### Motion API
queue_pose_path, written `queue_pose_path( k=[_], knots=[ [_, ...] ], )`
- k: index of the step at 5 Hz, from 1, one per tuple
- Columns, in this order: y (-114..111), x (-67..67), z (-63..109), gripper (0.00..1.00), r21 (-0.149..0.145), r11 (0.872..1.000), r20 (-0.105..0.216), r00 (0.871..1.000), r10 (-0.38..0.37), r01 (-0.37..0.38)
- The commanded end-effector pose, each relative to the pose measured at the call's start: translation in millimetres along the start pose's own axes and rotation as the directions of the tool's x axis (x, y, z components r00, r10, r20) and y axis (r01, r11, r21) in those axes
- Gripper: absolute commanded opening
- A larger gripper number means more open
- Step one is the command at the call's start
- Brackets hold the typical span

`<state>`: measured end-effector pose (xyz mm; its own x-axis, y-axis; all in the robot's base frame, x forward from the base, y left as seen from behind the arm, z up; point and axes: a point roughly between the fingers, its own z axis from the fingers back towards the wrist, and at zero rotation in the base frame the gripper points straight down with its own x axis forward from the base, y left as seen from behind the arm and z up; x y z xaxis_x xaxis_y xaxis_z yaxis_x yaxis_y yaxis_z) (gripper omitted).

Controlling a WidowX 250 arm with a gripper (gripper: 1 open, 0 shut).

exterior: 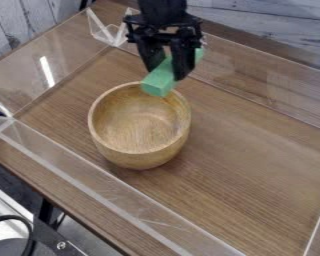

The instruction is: Put the green block in the brown bowl

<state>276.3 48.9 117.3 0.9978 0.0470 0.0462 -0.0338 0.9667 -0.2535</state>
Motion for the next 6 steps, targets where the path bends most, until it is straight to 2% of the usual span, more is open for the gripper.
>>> queue_pose_path(
  k=[1,2,4,5,6],
  knots=[
    [7,-12.3,7.2,0.00,0.077,0.997,0.058,0.998,-0.028,0.024],
    [13,-28.9,-5.7,0.00,0.132,0.991,0.061,0.997,-0.035,0.027],
    [29,-37.5,-4.8,0.00,0.210,0.978,0.055,0.998,-0.007,-0.005],
    [34,-40.2,-4.1,0.00,0.241,0.971,0.052,0.999,0.004,-0.016],
    [38,-43.0,-15.9,0.00,0.225,0.974,0.049,0.999,-0.006,-0.005]
  ],
)
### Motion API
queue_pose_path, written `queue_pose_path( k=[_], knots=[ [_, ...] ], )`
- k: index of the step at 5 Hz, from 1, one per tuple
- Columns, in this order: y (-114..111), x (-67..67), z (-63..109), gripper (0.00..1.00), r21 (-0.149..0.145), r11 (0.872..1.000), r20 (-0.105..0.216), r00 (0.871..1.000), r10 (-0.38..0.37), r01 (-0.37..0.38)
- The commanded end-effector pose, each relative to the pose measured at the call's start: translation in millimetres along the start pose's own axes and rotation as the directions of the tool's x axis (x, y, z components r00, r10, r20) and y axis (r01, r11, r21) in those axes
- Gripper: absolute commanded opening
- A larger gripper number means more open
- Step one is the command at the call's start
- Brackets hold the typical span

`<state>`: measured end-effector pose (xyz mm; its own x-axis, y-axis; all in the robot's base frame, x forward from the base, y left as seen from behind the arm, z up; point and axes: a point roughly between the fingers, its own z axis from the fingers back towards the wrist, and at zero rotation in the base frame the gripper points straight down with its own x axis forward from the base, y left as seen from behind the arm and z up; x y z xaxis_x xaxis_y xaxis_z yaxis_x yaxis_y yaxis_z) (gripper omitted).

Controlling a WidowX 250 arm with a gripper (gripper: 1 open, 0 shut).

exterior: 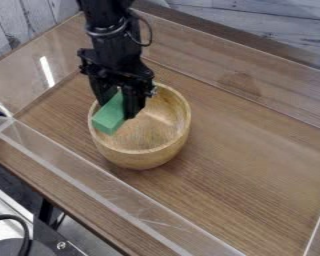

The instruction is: Put the green block in the brown bowl

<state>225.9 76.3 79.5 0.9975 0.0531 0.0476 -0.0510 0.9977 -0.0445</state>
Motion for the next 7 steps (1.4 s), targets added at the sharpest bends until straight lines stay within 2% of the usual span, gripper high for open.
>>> queue_pose_path(
  k=[1,3,4,5,7],
  knots=[
    [6,4.9,-3.8,0.00,-0.005,1.000,0.046,0.999,-0.012,0.012],
    [-2,8.6,-4.1,0.00,-0.013,0.999,0.019,0.999,0.045,-0.044],
    [1,6.6,0.5,1.00,-0.054,0.997,0.017,0.998,0.052,-0.051],
    [4,5.9,2.1,1.00,-0.091,0.994,0.019,0.998,0.059,-0.057],
    [8,13.1,-9.8,1.00,-0.055,0.995,-0.011,0.997,0.081,-0.082]
  ],
)
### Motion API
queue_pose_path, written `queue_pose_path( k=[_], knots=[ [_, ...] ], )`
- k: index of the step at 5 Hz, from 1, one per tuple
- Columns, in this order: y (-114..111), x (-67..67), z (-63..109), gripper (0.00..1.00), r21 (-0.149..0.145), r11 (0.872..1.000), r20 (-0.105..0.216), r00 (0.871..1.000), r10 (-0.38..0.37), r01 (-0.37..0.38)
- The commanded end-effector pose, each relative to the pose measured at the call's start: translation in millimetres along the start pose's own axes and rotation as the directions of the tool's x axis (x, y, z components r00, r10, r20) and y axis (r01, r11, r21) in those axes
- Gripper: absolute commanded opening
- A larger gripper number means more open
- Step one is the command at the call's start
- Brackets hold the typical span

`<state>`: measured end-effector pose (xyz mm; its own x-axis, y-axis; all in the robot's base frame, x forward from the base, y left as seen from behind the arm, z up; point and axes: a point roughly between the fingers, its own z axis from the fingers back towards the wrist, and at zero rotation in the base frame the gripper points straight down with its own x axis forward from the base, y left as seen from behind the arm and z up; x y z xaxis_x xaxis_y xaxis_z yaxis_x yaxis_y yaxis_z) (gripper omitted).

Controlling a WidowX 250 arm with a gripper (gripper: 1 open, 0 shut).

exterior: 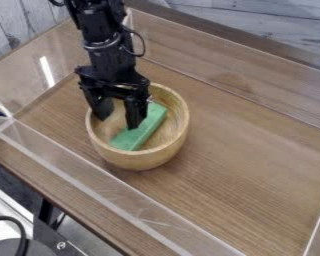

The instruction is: Put the green block in the brown bowl

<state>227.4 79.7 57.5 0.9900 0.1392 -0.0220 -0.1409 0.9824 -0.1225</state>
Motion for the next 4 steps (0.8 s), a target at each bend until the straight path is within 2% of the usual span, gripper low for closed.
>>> queue_pose_path(
  k=[1,2,3,4],
  knots=[
    [-5,15.2,11.3,1.00,-0.001,1.000,0.054,0.998,-0.023,0.024],
    [-10,9.5,22.4,1.00,0.015,1.000,0.089,0.996,-0.014,0.013],
    [-16,13.7,52.9,1.00,0.017,0.998,0.111,0.992,-0.067,0.066],
    [-25,20.8,92.1,1.00,0.032,0.990,0.143,0.980,-0.140,0.137]
  ],
)
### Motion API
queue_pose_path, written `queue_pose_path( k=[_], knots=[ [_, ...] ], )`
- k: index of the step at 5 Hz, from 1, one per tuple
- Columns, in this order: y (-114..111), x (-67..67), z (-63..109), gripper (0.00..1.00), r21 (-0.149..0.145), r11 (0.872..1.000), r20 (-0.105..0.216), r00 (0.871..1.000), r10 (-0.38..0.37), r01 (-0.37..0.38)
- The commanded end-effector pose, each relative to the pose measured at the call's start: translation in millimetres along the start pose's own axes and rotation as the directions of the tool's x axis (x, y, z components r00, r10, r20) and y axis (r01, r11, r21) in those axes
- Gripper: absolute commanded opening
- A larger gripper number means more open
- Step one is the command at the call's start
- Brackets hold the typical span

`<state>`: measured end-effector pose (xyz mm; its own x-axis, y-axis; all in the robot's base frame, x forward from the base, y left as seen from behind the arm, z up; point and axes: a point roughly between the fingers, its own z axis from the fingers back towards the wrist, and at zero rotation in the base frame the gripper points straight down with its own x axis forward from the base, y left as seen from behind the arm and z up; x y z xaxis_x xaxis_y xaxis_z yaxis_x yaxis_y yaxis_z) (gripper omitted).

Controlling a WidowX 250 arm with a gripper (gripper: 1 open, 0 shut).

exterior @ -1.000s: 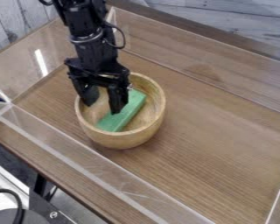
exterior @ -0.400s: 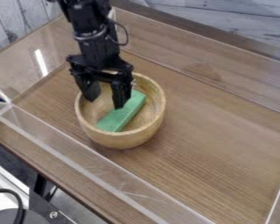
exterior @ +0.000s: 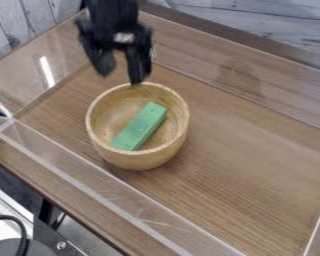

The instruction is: Put the green block in the brown bowl

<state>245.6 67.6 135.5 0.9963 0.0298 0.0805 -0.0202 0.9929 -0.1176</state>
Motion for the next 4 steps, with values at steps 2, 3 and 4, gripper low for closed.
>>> queue_pose_path(
  k=[2,3,4],
  knots=[
    [-8,24.5,-2.6,0.00,0.078,0.995,0.017,0.998,0.064,-0.065],
    [-10,22.7,-11.0,0.00,0.134,0.989,-0.027,0.998,0.059,-0.055],
    [-11,19.7,-18.5,0.00,0.186,0.982,-0.065,0.996,0.056,-0.043]
  ],
)
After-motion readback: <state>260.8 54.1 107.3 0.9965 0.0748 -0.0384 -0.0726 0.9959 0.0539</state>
